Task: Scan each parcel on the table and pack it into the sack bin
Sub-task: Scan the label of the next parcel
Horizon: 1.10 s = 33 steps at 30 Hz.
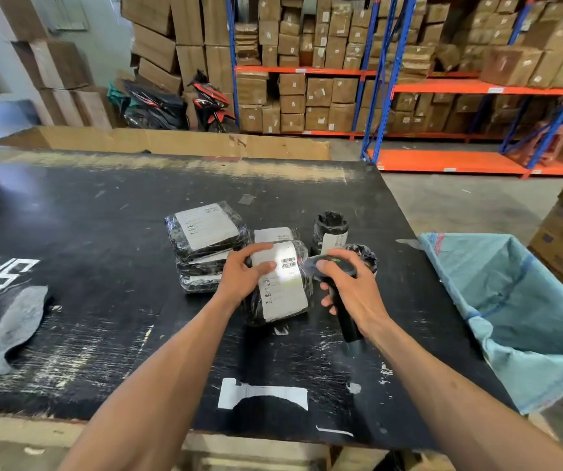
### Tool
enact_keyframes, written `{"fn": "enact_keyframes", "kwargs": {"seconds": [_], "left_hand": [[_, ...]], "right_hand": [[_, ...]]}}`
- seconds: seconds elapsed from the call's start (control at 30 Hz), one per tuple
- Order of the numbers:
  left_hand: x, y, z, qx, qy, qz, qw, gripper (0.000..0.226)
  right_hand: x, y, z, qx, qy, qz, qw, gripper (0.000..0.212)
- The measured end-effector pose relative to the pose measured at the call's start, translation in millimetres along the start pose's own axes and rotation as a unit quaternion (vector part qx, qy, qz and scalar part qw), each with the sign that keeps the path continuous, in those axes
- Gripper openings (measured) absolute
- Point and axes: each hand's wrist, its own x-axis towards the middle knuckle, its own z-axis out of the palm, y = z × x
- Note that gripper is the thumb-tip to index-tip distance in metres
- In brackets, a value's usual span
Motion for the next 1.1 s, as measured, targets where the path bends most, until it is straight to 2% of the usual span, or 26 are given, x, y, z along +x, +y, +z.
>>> {"fn": "enact_keyframes", "kwargs": {"seconds": [0.13, 0.37, 0.67, 1.1], "left_hand": [[-9, 4, -18, 0.006, 0.01, 0.024, 1.0, 0.034], [-21, 7, -29, 0.017, 0.027, 0.057, 0.998, 0.034], [-26, 9, -27, -0.015, 0.042, 0.051, 0.998, 0.029], [-33, 21, -20, -0.045, 0.043, 0.047, 0.997, 0.028]], "right_hand": [[0, -5, 6, -0.01, -0.006, -0.018, 1.0, 0.029], [-8, -18, 27, -0.056, -0.062, -0.049, 0.995, 0.026], [-17, -25, 39, -0.094, -0.017, -0.076, 0.992, 0.024], [-15, -24, 32, -0.101, 0.005, -0.06, 0.993, 0.024]]}}
